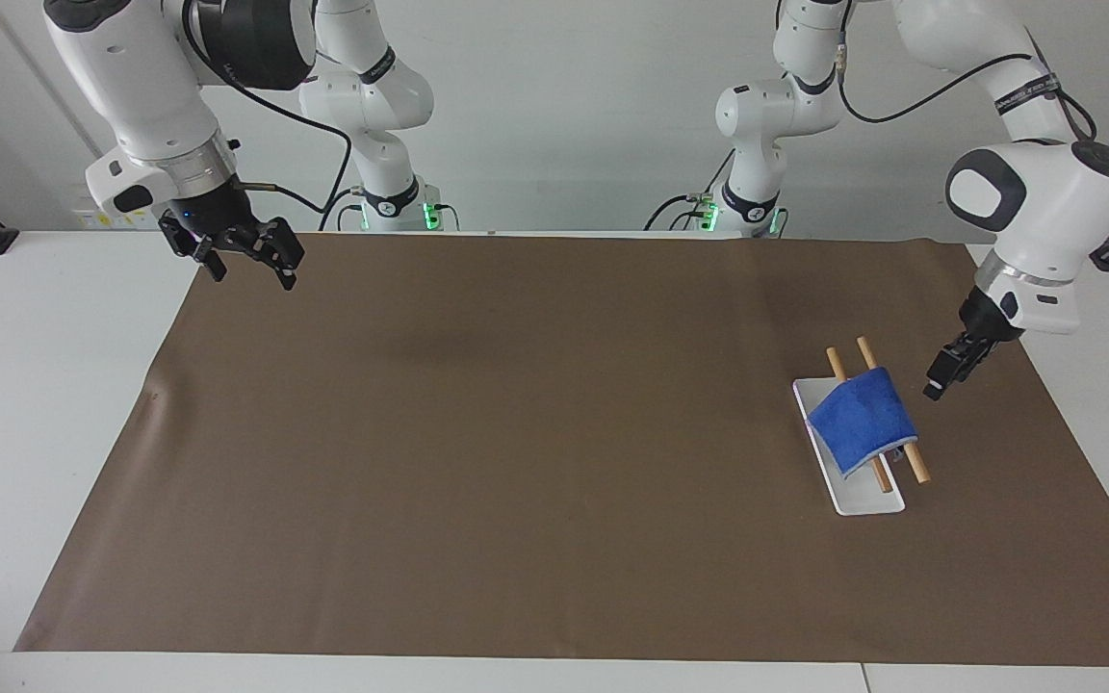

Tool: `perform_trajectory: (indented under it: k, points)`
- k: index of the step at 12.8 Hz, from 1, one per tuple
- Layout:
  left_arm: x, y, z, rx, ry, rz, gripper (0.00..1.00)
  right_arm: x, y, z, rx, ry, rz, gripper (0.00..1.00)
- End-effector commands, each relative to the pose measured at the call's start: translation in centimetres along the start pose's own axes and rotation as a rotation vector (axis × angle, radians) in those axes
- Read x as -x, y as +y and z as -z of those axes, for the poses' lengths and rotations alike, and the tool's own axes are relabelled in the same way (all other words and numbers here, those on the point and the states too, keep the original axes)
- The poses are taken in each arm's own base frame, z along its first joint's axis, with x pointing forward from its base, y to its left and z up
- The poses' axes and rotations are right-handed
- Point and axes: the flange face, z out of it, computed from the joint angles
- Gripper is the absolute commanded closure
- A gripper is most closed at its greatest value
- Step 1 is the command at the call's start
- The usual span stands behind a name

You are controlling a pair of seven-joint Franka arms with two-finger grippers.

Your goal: Right arm passes towel to left arm to hang

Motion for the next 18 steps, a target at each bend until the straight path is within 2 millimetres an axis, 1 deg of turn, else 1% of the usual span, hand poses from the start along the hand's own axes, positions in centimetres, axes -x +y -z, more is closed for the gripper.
perform_trajectory:
  k: [1,2,3,4,6,7,9,10,12,13,14,15,16,18]
  points:
    - [-0.7,2.9,1.6,-0.091,-0.081,-0.090,0.27,0.8,0.3,0.2,-0.005,-0.002,-0.006,0.00]
    - [-0.2,4.4,2.9,-0.118,-0.103,-0.126,0.27,0.9,0.3,0.5,-0.003,0.002,-0.003,0.00]
    - [0.5,5.3,4.3,-0.139,-0.143,-0.146,0.27,0.9,0.5,1.4,0.002,0.016,0.014,0.00]
    - [1.1,6.4,5.8,-0.145,-0.173,-0.164,0.27,1.0,0.7,1.8,0.010,0.014,0.031,0.00]
    - [2.5,8.3,8.7,-0.154,-0.211,-0.200,0.27,1.4,0.7,1.8,0.007,0.013,0.033,0.00]
    - [3.1,8.8,10.0,-0.157,-0.220,-0.215,0.27,1.3,0.8,1.7,0.007,0.013,0.031,0.00]
    - [4.0,9.3,11.0,-0.157,-0.224,-0.228,0.26,1.4,0.7,1.6,0.007,0.012,0.035,0.00]
    - [4.4,9.4,12.0,-0.150,-0.214,-0.246,0.26,1.4,0.8,1.5,0.006,0.012,0.035,0.00]
    - [5.0,8.5,12.9,-0.159,-0.247,-0.327,0.25,1.4,0.8,1.6,0.009,0.013,0.062,0.00]
    - [4.9,8.4,13.3,-0.148,-0.235,-0.352,0.23,1.4,0.9,1.6,0.009,0.013,0.084,0.00]
    - [4.9,8.4,14.4,-0.136,-0.197,-0.357,0.10,1.4,0.8,1.6,0.008,0.012,0.087,0.00]
    - [4.6,8.5,14.6,-0.118,-0.167,-0.355,0.02,1.4,0.8,1.6,0.006,0.011,0.084,0.00]
    - [4.0,8.6,14.9,-0.103,-0.125,-0.343,0.00,1.4,0.9,1.6,0.004,0.011,0.079,0.00]
    - [3.4,8.7,15.2,-0.087,-0.079,-0.334,0.00,1.3,1.3,1.6,-0.009,0.012,0.071,0.00]
